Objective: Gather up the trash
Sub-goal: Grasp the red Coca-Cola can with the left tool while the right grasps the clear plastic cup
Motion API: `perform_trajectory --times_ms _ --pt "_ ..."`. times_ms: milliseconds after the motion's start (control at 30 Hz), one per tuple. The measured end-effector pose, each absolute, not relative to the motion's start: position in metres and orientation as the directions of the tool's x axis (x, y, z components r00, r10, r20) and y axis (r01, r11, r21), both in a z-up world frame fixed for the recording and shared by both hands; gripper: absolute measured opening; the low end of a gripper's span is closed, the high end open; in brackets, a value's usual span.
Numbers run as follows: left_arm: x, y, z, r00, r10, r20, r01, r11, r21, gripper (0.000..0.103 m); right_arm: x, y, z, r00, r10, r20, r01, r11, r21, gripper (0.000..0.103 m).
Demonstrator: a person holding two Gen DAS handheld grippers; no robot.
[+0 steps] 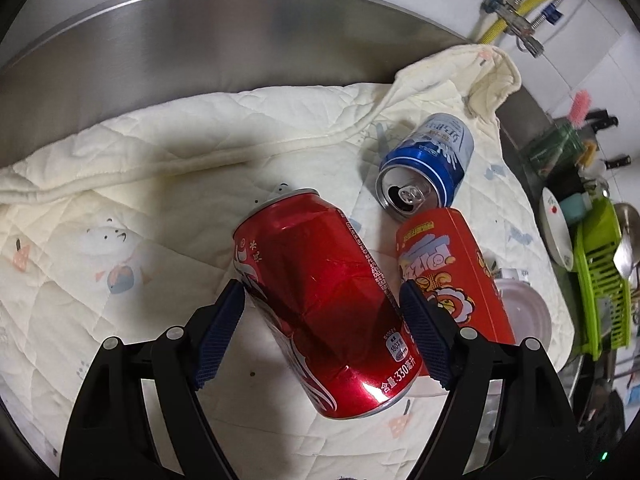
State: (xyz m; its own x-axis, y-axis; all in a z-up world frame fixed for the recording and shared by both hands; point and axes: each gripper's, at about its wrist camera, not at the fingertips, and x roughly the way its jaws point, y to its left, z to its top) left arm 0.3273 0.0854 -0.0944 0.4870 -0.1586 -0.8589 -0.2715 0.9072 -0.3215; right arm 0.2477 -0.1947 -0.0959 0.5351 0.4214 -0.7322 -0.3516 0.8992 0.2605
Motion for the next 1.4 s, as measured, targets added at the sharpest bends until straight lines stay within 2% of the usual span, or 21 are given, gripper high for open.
perform_trajectory --times_ms 100,400,600,733,1400 --pt "0.327 0.084 -0.094 0.488 -0.153 -0.859 -0.249 0.919 -0.305 0.078 0.255 -0.196 -0.103 0.501 0.477 -0.722 -0.366 0.873 0.322 0.086" --pt "0.325 0.086 -0.091 0.479 -0.165 -0.862 -0.211 0.932 -0.295 0.075 0.265 -0.184 -0.114 0.467 0.501 -0.728 -0.41 0.853 0.324 0.086" --pt "0.323 0.087 -0.09 0.478 -0.174 -0.861 -0.194 0.935 -0.296 0.073 0.255 -0.175 -0.115 0.463 0.506 -0.727 -0.444 0.843 0.304 0.073" --pt "0.32 0.087 -0.089 0.482 -0.173 -0.859 -0.182 0.939 -0.292 0.071 0.247 -0.173 -0.113 0.47 0.522 -0.712 -0.442 0.837 0.322 0.06" --pt "0.252 0.09 -0.066 0.538 -0.23 -0.811 -0.083 0.943 -0.322 0.063 0.181 -0.169 -0.082 0.57 0.467 -0.675 -0.404 0.876 0.265 0.059"
